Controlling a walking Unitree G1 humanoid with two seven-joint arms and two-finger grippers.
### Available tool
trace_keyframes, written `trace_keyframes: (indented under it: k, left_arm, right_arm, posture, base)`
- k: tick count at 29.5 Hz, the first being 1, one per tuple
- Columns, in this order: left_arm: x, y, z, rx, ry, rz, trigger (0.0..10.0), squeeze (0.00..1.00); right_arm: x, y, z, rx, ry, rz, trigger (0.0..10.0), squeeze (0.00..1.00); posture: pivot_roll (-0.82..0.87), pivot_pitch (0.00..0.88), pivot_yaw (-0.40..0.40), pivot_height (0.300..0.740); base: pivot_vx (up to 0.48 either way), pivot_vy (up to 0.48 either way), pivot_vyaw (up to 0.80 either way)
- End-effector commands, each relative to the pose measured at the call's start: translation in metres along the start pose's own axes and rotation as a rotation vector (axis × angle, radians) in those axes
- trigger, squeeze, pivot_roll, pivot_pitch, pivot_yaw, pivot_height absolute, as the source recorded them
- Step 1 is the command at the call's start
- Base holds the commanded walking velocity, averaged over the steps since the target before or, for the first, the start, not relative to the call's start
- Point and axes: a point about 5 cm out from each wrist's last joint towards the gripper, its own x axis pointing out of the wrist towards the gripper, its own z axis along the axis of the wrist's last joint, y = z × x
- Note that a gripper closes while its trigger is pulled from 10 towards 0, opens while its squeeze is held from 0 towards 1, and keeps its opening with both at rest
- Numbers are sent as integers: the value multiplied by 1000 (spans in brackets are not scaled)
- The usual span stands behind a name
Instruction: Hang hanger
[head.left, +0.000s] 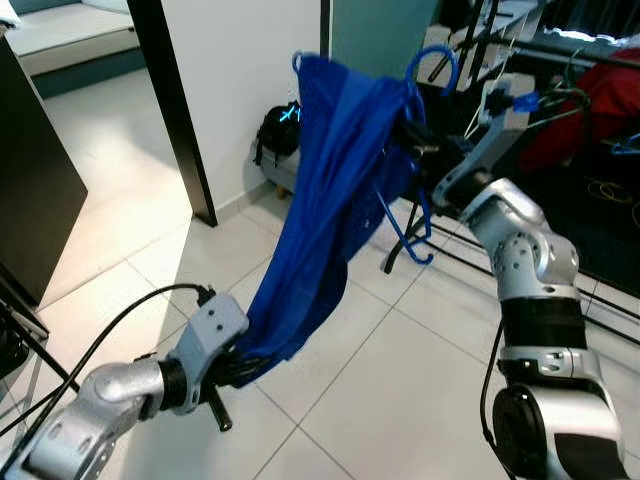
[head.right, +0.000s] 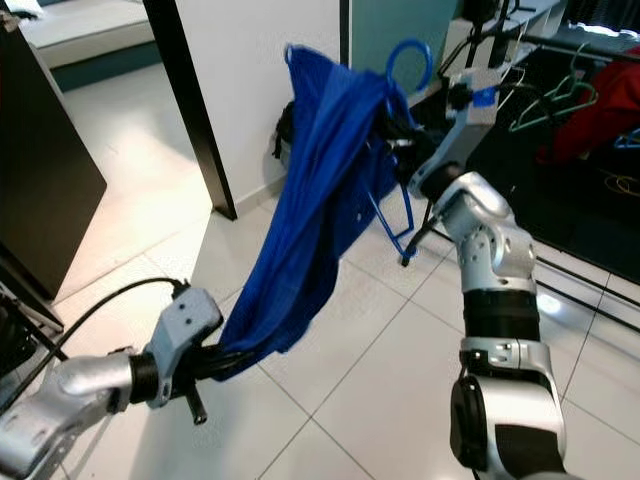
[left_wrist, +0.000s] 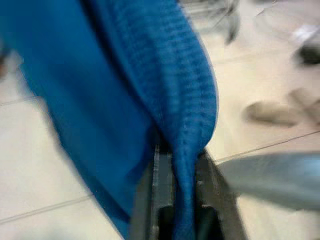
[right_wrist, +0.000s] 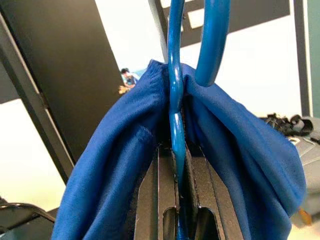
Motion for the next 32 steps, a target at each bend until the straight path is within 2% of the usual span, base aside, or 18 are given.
trace_keyframes:
  k: [1, 4, 6, 9, 10, 12, 19, 20, 21, 22, 23, 25, 26, 27, 29, 30, 31, 32]
  left_arm:
    - [0, -13, 14, -45, -86, -107, 10000, 1000]
    - [0, -18, 21, -36, -106, -152, 10000, 1000]
    - [-6, -26, 27, -42, -109, -236, 10000, 1000]
    - [-15, -32, 40, -40, -150, -303, 10000, 1000]
    - [-15, -32, 40, -40, -150, -303, 10000, 1000]
    - [-21, -31, 54, -31, -196, -323, 10000, 1000]
    - [-28, -28, 65, 9, -211, -312, 10000, 1000]
    - [-30, -19, 73, 43, -255, -242, 10000, 1000]
    - [-30, -19, 73, 43, -255, -242, 10000, 1000]
    - [-33, 4, 88, 69, -365, -73, 10000, 1000]
    - [-33, 4, 88, 69, -365, -73, 10000, 1000]
    - [-41, 30, 109, 59, -543, 122, 10000, 1000]
    - [-41, 30, 109, 59, -543, 122, 10000, 1000]
    - [-48, 38, 119, 29, -642, 169, 10000, 0]
    - [-48, 38, 119, 29, -642, 169, 10000, 0]
    - [-55, 43, 129, -12, -749, 194, 10000, 0]
    - [-55, 43, 129, -12, -749, 194, 10000, 0]
    - [-60, 48, 136, -51, -841, 213, 10000, 0]
  right_arm:
    - [3, 10, 6, -2, -37, 53, 10000, 0]
    - [3, 11, 5, -7, -36, 65, 10000, 0]
    - [3, 13, 6, -8, -38, 78, 10000, 0]
    - [2, 15, 7, -7, -42, 108, 10000, 0]
    - [2, 15, 7, -7, -42, 108, 10000, 0]
    - [-1, 16, 9, -12, -46, 136, 10000, 0]
    - [-4, 14, 11, -23, -48, 145, 10000, 0]
    - [-6, 11, 12, -25, -50, 160, 10000, 0]
    - [-6, 11, 12, -25, -50, 160, 10000, 0]
    - [-16, 10, 13, -1, -49, 251, 10000, 0]
    - [-16, 10, 13, -1, -49, 251, 10000, 0]
    - [-33, 12, 14, 39, -50, 402, 10000, 0]
    - [-33, 12, 14, 39, -50, 402, 10000, 0]
    - [-45, 14, 16, 75, -53, 484, 10000, 0]
    - [-45, 14, 16, 75, -53, 484, 10000, 0]
    - [-56, 14, 21, 122, -69, 547, 10000, 0]
    - [-56, 14, 21, 122, -69, 547, 10000, 0]
    - [-67, 14, 26, 159, -83, 608, 10000, 0]
  posture:
    - [3, 75, 7, 740]
    - [4, 75, 6, 740]
    - [1, 75, 6, 740]
    - [2, 73, 4, 740]
    - [2, 73, 4, 740]
    - [3, 74, 4, 740]
    - [5, 74, 4, 740]
    - [9, 75, 2, 740]
    - [9, 75, 2, 740]
    - [10, 76, -1, 740]
    - [10, 76, -1, 740]
    - [8, 76, -2, 740]
    - [8, 76, -2, 740]
    - [6, 77, -2, 740]
    - [6, 77, -2, 740]
    - [2, 78, -1, 740]
    - [2, 78, -1, 740]
    - [2, 78, -1, 740]
  base:
    - [0, 0, 0]
    - [0, 0, 0]
    - [0, 0, 0]
    - [0, 0, 0]
    - [0, 0, 0]
    - [0, 0, 0]
    - [0, 0, 0]
    - [0, 0, 0]
    - [0, 0, 0]
    - [0, 0, 0]
    - [0, 0, 0]
    - [0, 0, 0]
    - [0, 0, 0]
    - [0, 0, 0]
    - [0, 0, 0]
    - [0, 0, 0]
    - [0, 0, 0]
    - [0, 0, 0]
